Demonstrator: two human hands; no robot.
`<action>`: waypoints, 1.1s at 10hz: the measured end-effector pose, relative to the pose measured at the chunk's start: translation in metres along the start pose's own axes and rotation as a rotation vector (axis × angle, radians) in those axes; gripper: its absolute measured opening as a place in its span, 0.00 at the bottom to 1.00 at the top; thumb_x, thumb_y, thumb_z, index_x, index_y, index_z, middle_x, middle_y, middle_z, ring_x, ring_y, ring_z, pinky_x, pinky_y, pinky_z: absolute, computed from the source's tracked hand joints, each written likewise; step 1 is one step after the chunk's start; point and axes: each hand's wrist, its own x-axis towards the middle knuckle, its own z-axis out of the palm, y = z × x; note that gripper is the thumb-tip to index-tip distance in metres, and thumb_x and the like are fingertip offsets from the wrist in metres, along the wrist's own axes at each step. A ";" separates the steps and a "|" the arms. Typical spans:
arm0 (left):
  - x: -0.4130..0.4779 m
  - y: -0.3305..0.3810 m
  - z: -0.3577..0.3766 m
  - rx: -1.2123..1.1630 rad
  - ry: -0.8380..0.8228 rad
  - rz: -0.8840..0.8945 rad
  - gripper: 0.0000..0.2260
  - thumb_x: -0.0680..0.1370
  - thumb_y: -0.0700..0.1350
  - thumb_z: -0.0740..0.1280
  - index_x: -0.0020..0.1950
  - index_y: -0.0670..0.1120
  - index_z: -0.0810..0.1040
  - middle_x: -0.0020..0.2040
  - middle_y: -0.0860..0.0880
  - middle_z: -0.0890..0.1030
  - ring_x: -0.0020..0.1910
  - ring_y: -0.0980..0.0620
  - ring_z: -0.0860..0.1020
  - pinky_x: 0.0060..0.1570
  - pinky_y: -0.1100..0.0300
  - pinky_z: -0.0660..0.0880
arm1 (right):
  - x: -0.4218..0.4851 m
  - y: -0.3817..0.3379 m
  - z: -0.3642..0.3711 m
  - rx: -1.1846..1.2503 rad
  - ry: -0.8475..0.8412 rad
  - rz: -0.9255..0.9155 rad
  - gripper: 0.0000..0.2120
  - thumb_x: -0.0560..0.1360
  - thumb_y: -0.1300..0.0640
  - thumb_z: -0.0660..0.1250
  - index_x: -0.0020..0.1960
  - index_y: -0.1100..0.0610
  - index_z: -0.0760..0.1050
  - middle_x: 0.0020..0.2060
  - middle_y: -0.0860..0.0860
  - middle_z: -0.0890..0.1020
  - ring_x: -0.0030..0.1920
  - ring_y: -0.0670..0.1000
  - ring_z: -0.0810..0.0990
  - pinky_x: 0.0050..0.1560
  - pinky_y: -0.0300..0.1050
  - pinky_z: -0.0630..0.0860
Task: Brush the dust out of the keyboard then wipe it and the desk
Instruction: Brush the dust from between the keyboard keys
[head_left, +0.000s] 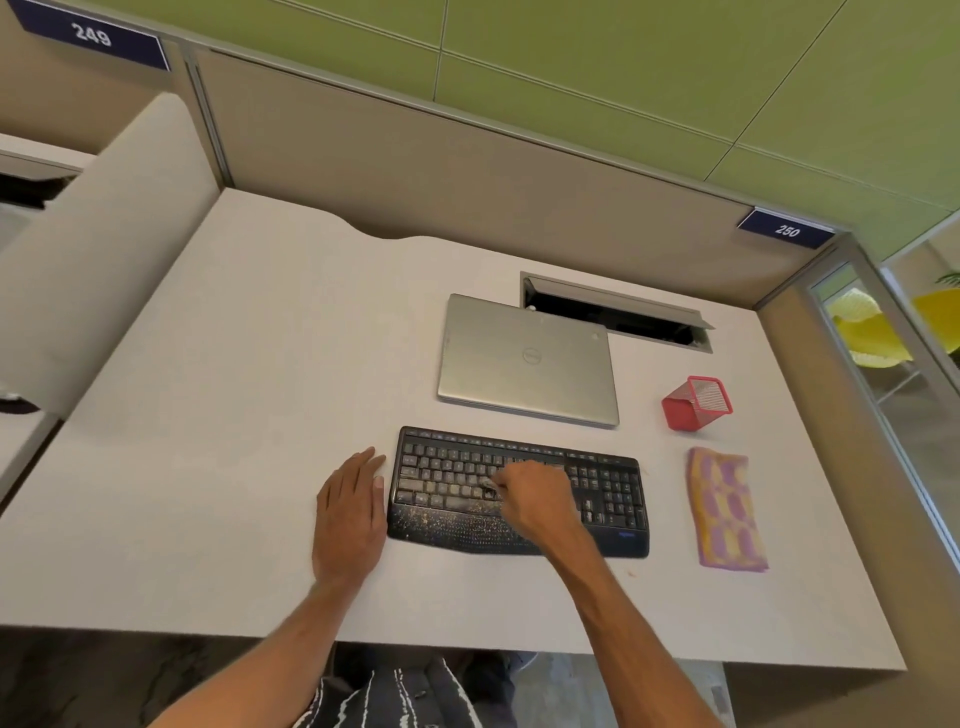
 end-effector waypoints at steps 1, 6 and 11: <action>0.001 -0.001 0.000 -0.004 -0.001 0.001 0.21 0.91 0.52 0.50 0.79 0.52 0.74 0.80 0.54 0.74 0.81 0.52 0.68 0.82 0.51 0.62 | -0.001 -0.008 -0.004 0.110 0.004 -0.021 0.10 0.85 0.49 0.63 0.57 0.44 0.83 0.39 0.41 0.85 0.34 0.41 0.79 0.43 0.42 0.82; 0.000 -0.003 0.002 -0.034 0.023 0.008 0.20 0.91 0.51 0.51 0.78 0.52 0.75 0.79 0.54 0.74 0.81 0.52 0.69 0.81 0.48 0.65 | 0.006 -0.016 -0.005 0.085 -0.035 -0.060 0.09 0.84 0.51 0.64 0.48 0.44 0.82 0.32 0.41 0.80 0.32 0.42 0.79 0.40 0.41 0.79; 0.000 -0.005 0.003 -0.041 0.031 0.010 0.19 0.91 0.51 0.51 0.78 0.53 0.75 0.78 0.55 0.75 0.80 0.54 0.69 0.81 0.49 0.65 | 0.000 -0.007 -0.004 0.216 -0.001 0.109 0.10 0.81 0.51 0.65 0.48 0.49 0.85 0.33 0.43 0.83 0.25 0.41 0.72 0.32 0.37 0.76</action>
